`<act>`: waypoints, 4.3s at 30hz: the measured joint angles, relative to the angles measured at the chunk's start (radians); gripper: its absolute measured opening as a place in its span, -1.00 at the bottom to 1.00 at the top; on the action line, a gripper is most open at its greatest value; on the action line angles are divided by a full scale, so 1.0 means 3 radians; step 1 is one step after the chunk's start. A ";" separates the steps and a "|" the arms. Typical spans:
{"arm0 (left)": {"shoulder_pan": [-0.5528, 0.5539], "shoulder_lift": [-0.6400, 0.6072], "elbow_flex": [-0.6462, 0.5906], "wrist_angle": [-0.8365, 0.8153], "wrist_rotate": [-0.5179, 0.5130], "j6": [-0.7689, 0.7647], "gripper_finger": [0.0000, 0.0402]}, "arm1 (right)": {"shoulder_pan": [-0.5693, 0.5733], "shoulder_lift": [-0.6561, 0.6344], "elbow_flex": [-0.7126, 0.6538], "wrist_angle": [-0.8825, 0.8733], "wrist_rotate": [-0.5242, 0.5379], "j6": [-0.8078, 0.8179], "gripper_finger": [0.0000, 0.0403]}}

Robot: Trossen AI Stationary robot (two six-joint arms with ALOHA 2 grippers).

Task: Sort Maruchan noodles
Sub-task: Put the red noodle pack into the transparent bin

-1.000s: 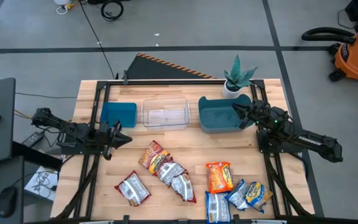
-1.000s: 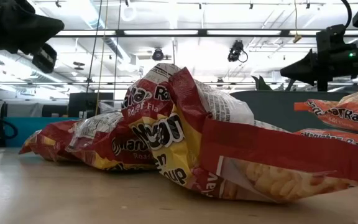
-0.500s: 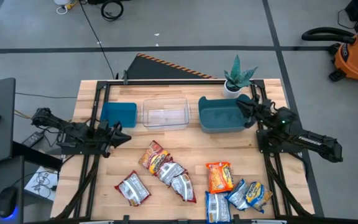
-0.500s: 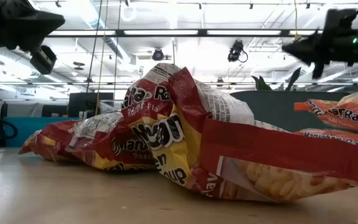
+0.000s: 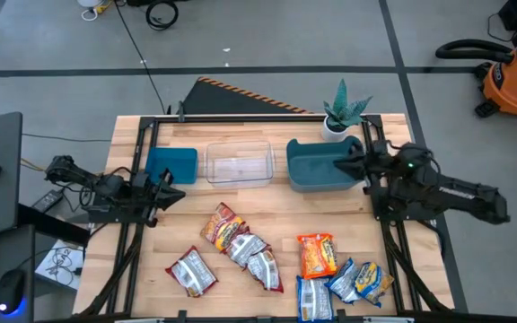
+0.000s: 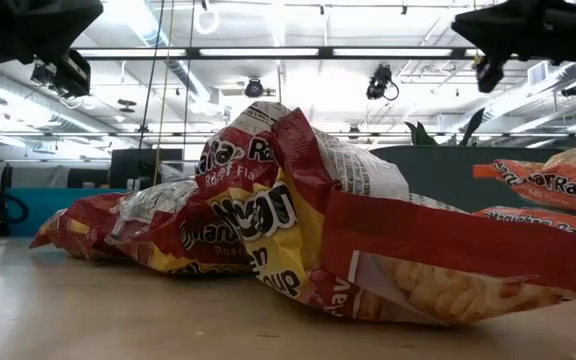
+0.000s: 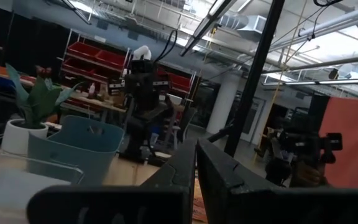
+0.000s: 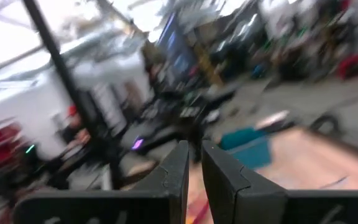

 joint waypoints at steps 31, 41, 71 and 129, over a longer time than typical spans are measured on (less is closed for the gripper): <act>-0.0001 -0.0001 0.0000 0.0002 -0.0003 0.0002 -0.89 | 0.1451 0.3188 0.1756 -0.0637 0.0852 -0.1596 -0.75; -0.0001 0.0000 0.0000 0.0000 -0.0003 0.0002 -0.89 | 0.1527 0.3974 0.2347 -0.0999 0.0649 -0.2036 -0.74; 0.0000 -0.0001 0.0000 -0.0027 -0.0004 0.0003 -0.89 | 0.2350 0.5185 0.3198 -0.1121 0.1053 -0.2286 -0.31; 0.0000 -0.0001 0.0000 -0.0027 -0.0004 0.0002 -0.89 | 0.2040 0.5347 0.3860 -0.2113 0.1793 -0.2829 -0.97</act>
